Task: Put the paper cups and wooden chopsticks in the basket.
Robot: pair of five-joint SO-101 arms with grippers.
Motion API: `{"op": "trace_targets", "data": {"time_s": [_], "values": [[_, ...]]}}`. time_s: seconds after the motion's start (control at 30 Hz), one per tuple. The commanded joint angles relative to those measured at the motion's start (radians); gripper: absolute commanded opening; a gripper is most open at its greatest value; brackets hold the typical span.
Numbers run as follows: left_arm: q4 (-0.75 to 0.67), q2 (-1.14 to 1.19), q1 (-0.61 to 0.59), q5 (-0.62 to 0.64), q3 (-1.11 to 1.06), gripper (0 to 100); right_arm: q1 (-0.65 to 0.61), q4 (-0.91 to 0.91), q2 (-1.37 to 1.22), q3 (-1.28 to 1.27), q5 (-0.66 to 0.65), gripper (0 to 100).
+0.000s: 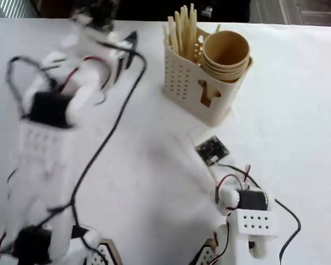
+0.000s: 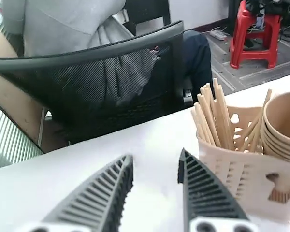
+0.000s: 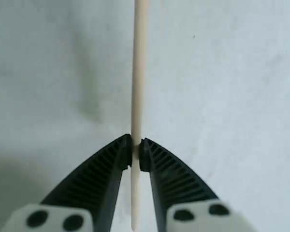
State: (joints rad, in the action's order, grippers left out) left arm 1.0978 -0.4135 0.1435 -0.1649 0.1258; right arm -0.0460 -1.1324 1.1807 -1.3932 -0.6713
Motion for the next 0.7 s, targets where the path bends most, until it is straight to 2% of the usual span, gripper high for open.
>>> {"op": "trace_targets", "data": {"time_s": [0.0,0.17,0.27,0.43,0.67], "values": [[0.141,-0.139,-0.033,0.003,0.032,17,-0.07,-0.004,0.002,0.081,-0.009,1.7],[0.189,-0.297,-0.101,0.006,-0.124,17,-0.133,-0.065,0.002,0.186,0.017,1.7],[0.14,-0.409,-0.142,0.006,-0.305,17,-0.168,-0.071,0.004,0.293,0.095,1.7],[-0.018,-0.625,-0.199,0.006,-0.658,17,-0.268,-0.061,0.002,0.491,0.193,1.7],[-0.176,-0.88,-0.255,0.006,-1.045,17,-0.311,0.2,-0.101,0.655,0.321,1.7]]}}
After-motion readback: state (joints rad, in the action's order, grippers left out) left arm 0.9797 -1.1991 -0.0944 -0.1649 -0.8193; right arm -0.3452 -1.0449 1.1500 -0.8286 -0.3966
